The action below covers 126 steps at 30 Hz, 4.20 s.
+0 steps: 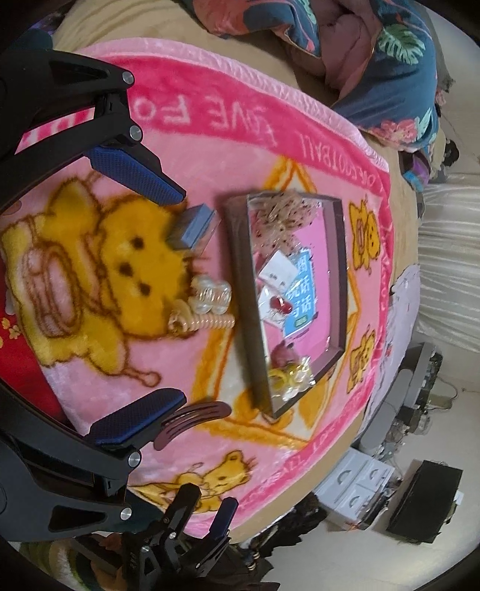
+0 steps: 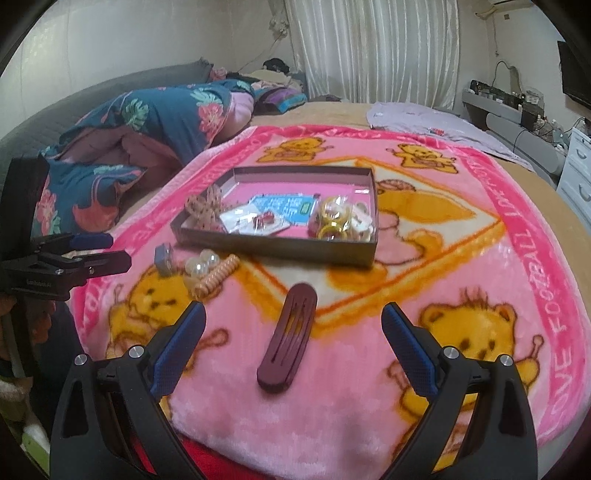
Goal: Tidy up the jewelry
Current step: 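Grasp the white pearl clip with the left tool while the right tool grasps the maroon clip, then carry the pearl clip into the box with the left tool while the right tool carries the maroon clip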
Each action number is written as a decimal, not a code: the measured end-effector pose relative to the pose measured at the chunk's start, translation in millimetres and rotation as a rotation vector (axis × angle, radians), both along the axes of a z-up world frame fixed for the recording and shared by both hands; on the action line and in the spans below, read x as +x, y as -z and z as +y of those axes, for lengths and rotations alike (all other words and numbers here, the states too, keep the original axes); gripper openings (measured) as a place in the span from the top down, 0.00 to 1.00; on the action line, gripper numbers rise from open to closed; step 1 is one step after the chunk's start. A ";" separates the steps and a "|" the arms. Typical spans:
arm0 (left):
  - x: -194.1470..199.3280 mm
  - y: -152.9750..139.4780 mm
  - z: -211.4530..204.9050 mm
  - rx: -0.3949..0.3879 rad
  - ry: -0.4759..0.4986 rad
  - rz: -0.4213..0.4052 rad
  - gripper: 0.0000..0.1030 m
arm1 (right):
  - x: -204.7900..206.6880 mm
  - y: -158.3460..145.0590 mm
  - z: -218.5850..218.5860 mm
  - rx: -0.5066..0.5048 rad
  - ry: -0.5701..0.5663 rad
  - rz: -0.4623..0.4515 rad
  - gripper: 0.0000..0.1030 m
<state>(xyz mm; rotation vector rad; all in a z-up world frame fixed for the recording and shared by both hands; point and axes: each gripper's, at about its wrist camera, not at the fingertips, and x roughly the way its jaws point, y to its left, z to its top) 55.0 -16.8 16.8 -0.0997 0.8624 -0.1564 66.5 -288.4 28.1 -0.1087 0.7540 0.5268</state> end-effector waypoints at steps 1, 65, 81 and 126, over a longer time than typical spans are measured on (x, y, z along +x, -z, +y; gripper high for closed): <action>0.0 1.9 -2.3 0.001 0.007 0.004 0.14 | -1.1 3.3 0.4 -0.004 -0.004 0.008 0.08; 83.0 37.3 -27.3 -0.027 0.108 0.105 0.73 | 69.3 22.2 25.9 -0.023 0.013 -0.026 0.70; 91.5 -0.4 -12.3 -0.059 0.083 0.027 0.75 | 75.1 6.1 23.7 -0.010 0.024 -0.052 0.70; 152.8 8.4 74.7 -0.144 -0.074 0.005 0.94 | 176.2 11.7 110.8 -0.074 -0.013 -0.013 0.70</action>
